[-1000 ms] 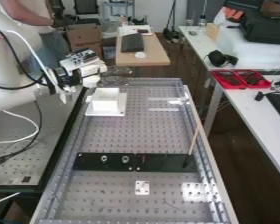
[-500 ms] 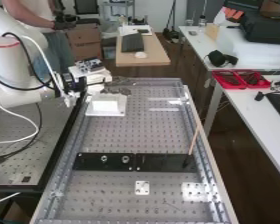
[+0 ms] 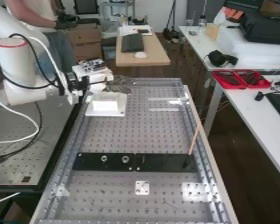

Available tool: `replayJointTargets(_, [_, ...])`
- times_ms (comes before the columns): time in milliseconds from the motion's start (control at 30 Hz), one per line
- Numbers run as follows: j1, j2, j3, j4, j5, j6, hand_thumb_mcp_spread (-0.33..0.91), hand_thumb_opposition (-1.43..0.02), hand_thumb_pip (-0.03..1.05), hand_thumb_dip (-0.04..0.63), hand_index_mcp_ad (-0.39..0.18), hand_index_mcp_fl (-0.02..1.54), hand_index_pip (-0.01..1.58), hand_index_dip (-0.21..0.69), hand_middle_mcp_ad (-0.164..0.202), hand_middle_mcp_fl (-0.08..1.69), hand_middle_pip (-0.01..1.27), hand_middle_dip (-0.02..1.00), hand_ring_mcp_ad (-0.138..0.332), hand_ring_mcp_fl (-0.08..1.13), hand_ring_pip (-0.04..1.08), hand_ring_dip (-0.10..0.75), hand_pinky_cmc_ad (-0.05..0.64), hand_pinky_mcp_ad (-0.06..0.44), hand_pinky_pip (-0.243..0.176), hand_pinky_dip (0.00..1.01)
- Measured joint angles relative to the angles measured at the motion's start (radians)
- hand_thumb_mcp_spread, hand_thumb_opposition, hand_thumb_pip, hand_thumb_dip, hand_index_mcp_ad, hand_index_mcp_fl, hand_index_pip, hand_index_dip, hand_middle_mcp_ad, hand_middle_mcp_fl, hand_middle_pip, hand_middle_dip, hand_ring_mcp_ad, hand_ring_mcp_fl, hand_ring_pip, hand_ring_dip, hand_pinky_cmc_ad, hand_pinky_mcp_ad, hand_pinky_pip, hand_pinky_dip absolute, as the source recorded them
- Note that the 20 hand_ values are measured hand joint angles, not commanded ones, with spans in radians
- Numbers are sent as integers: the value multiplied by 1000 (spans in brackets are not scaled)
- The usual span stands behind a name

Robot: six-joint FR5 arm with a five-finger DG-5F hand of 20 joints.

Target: Grab the smaller nut and place it in the white container

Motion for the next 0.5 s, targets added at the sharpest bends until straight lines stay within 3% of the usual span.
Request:
replayJointTargets(167, [15,-2,7,-19,19,-6,382,-897,709,220,-176,401,1508,-75,72,113,138,253,115,0,91,110,347,279,-75,424])
replayJointTargets(333, [21,-16,29,-90,49,-32,384,-887,808,218,-178,227,1525,-75,75,70,134,253,119,0,87,110,347,279,-75,438])
replayJointTargets(433, [21,-23,33,-100,69,-37,384,-887,815,225,-187,75,1494,-75,75,21,134,253,119,0,80,110,347,279,-75,463])
replayJointTargets(500, [21,-23,32,-100,82,-34,384,-885,815,225,-187,56,1463,-79,73,23,134,253,115,0,80,110,347,279,-75,478])
